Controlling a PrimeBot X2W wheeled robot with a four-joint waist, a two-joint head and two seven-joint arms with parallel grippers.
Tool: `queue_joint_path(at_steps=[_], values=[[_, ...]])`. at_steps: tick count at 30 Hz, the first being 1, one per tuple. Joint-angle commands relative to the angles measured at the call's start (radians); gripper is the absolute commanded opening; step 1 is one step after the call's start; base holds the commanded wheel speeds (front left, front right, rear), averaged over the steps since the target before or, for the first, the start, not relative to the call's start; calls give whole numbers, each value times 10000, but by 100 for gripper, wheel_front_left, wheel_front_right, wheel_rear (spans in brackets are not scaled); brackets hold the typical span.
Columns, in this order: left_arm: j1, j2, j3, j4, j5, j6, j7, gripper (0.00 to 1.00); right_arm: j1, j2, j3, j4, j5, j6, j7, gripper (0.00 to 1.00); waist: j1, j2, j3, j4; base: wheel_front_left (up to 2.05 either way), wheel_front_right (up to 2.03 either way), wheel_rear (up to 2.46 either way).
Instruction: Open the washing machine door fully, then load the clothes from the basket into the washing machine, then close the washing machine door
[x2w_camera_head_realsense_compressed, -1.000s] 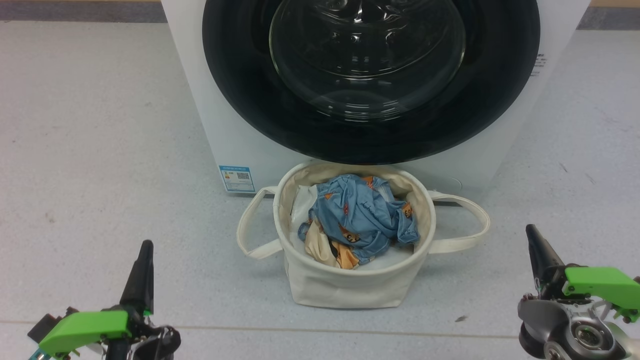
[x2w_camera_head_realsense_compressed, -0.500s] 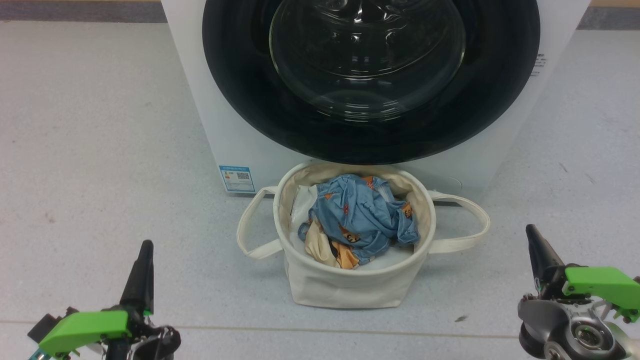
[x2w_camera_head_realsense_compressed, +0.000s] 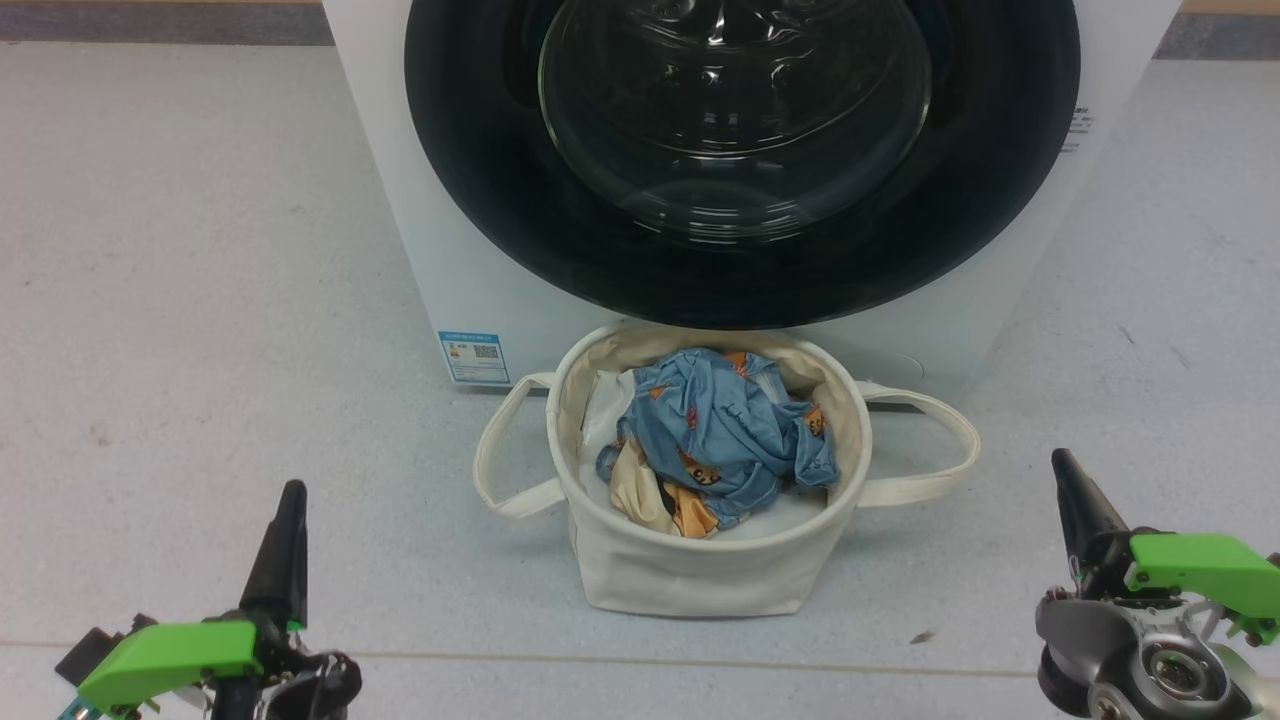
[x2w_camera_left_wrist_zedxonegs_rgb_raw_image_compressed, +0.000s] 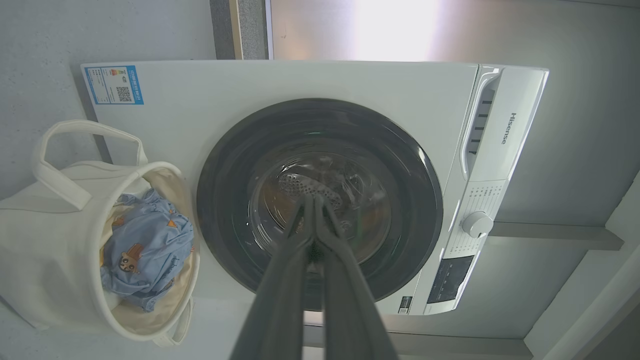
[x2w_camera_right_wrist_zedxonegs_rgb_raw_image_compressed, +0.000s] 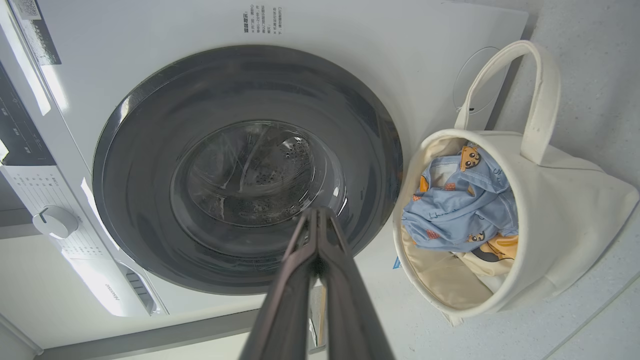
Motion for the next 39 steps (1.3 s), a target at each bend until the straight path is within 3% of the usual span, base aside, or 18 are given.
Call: queue_joint_path(at_steps=[1, 39], values=[[-254, 67, 362, -350, 57, 16, 70, 0, -2, -260, 111, -348, 14, 0, -49, 0, 0, 0, 0, 0, 0, 0, 0], [-254, 64, 366, -350, 60, 16, 73, 0, -2, -259, 111, -348, 13, 0, -49, 0, 0, 0, 0, 0, 0, 0, 0]])
